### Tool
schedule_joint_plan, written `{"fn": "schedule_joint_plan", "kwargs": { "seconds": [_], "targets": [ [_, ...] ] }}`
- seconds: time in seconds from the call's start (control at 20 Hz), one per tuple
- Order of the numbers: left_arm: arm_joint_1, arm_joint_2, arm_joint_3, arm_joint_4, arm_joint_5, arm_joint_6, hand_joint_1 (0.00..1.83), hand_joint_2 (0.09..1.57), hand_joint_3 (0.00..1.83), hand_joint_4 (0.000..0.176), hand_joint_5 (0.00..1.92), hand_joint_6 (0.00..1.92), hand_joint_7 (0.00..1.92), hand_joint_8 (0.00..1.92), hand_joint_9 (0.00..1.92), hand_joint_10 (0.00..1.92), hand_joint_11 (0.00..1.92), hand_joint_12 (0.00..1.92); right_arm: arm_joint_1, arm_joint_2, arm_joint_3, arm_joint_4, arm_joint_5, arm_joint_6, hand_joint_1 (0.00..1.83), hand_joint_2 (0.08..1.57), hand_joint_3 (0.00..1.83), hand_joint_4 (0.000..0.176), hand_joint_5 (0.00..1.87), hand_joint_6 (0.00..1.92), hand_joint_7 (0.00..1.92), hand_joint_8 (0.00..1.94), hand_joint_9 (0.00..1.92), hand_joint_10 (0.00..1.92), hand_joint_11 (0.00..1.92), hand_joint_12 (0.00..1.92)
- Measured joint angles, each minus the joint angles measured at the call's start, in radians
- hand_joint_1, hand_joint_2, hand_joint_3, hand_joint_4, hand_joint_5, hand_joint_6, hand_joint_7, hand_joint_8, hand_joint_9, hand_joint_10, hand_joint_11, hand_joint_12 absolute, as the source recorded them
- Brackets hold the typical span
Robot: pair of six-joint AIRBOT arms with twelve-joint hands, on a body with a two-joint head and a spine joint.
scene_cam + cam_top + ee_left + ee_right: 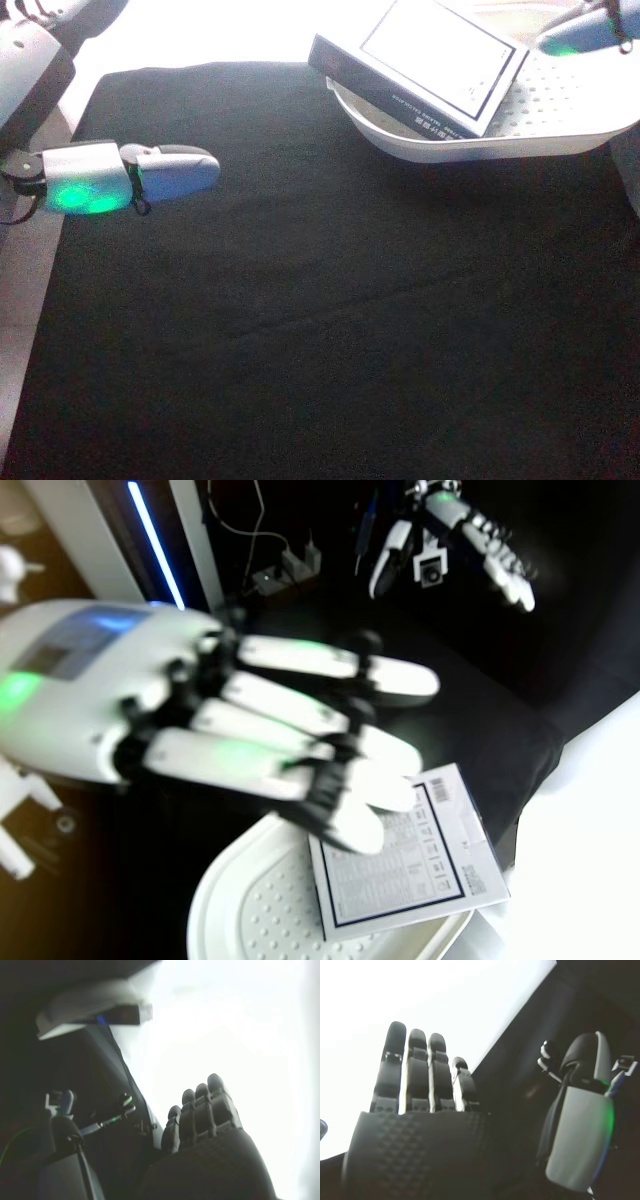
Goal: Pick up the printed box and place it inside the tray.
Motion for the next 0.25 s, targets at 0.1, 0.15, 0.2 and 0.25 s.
{"fn": "schedule_joint_plan", "kwargs": {
  "seconds": [0.1,0.15,0.2,0.25],
  "targets": [
    [0.000,0.001,0.000,0.008,-0.027,0.026,0.64,0.75,0.00,0.138,0.10,0.01,0.18,0.00,0.13,0.00,0.17,0.16,-0.039,0.011,-0.005,0.022,0.050,0.000,0.72,0.80,0.00,0.115,0.00,0.00,0.20,0.00,0.18,0.00,0.00,0.82],
    [0.004,0.001,0.000,0.011,-0.039,0.032,0.65,0.70,0.00,0.151,0.11,0.00,0.19,0.00,0.12,0.00,0.17,0.16,-0.053,0.013,-0.011,0.030,0.072,0.000,0.75,0.79,0.00,0.122,0.00,0.00,0.20,0.00,0.20,0.00,0.00,0.86],
    [0.009,0.001,0.000,0.017,-0.052,0.049,0.65,0.71,0.00,0.141,0.09,0.00,0.17,0.00,0.11,0.00,0.15,0.16,-0.072,0.016,-0.023,0.042,0.097,0.000,0.76,0.79,0.00,0.117,0.00,0.00,0.19,0.00,0.20,0.00,0.00,0.90],
    [0.011,0.001,0.000,0.025,-0.062,0.057,0.66,0.74,0.01,0.129,0.08,0.00,0.16,0.00,0.08,0.00,0.11,0.15,-0.083,0.022,-0.035,0.048,0.117,0.000,0.72,0.78,0.00,0.112,0.00,0.00,0.18,0.00,0.21,0.00,0.00,0.94]
  ]
}}
